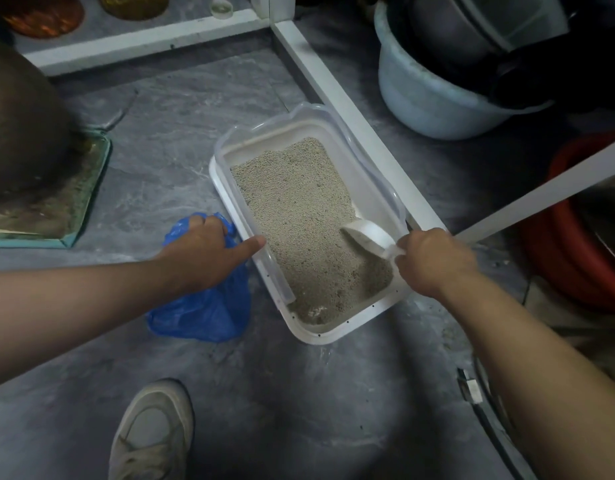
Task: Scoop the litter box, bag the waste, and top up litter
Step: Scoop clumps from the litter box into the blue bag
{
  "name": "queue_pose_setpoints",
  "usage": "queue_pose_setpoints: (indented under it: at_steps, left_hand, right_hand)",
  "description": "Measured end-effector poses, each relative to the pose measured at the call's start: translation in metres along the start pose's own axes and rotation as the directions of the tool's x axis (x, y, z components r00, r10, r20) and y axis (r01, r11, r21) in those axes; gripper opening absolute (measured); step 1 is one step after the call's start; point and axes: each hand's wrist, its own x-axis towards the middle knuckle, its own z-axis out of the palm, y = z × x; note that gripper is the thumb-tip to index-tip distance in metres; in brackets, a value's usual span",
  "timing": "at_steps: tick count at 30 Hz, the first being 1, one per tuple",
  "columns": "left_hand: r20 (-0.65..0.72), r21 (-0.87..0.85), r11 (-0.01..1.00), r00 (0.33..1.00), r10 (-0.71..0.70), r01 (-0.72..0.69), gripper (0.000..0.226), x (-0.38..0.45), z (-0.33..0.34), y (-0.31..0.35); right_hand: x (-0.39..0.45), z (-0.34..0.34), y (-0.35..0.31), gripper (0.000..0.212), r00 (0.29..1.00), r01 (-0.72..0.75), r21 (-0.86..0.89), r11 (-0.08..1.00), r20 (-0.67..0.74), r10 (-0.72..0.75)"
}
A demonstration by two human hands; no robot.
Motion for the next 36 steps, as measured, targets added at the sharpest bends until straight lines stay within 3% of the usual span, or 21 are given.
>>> queue_pose_setpoints:
  at_steps: [6,12,14,19,21,23,27,28,31,33,36]
  left_hand:
    - [-0.005,-0.025,1.000,1.000,0.004,-0.004,0.091,0.003,0.000,0.008]
    - [-0.008,-0.050,0.999,1.000,0.007,-0.007,0.079,0.006,0.000,0.007]
    - [-0.004,-0.069,0.998,1.000,-0.006,0.006,0.079,0.005,0.000,0.004]
    - [-0.012,-0.076,0.997,1.000,0.005,-0.006,0.072,0.004,-0.003,0.007]
    - [-0.021,-0.063,0.998,1.000,0.019,-0.020,0.075,0.005,-0.004,0.008]
    - [-0.012,-0.064,0.998,1.000,0.022,-0.023,0.085,0.006,-0.005,0.010]
    - [0.021,-0.084,0.996,1.000,0.011,-0.009,0.104,0.009,-0.004,0.012]
    - [0.028,-0.082,0.997,1.000,0.015,-0.013,0.105,0.009,-0.003,0.011]
    - [0.038,-0.100,0.995,0.999,0.012,-0.009,0.100,0.009,0.000,0.009]
    - [0.027,-0.109,0.994,1.000,0.003,0.000,0.090,0.010,0.001,0.007]
    - [0.017,-0.116,0.993,1.000,0.007,-0.005,0.081,0.009,-0.001,0.006]
  right_hand:
    - [-0.005,-0.015,-0.007,0.037,0.996,0.031,0.045,0.999,0.077,-0.034]
    - [-0.009,-0.023,-0.018,0.003,0.974,0.036,0.037,0.999,0.224,-0.044]
    - [-0.011,-0.023,-0.025,0.006,0.955,0.058,0.066,0.996,0.287,-0.075]
    - [-0.008,-0.029,-0.027,0.007,0.991,-0.003,0.075,0.997,0.131,-0.006]
    - [-0.010,-0.030,-0.028,0.028,0.991,-0.013,-0.024,1.000,0.130,0.016]
    - [-0.012,-0.030,-0.031,0.034,0.988,0.023,-0.082,0.996,0.154,-0.011]
    - [-0.015,-0.028,-0.039,0.007,0.960,0.106,-0.005,0.994,0.262,-0.101]
    - [-0.013,-0.027,-0.039,0.008,0.956,0.102,0.031,0.994,0.275,-0.106]
    - [-0.007,-0.027,-0.035,0.011,0.981,0.077,0.107,0.991,0.171,-0.094]
    - [-0.004,-0.028,-0.034,0.028,0.995,0.047,0.088,0.995,0.082,-0.054]
    - [-0.006,-0.022,-0.042,0.035,0.996,0.091,0.030,0.995,0.021,-0.091]
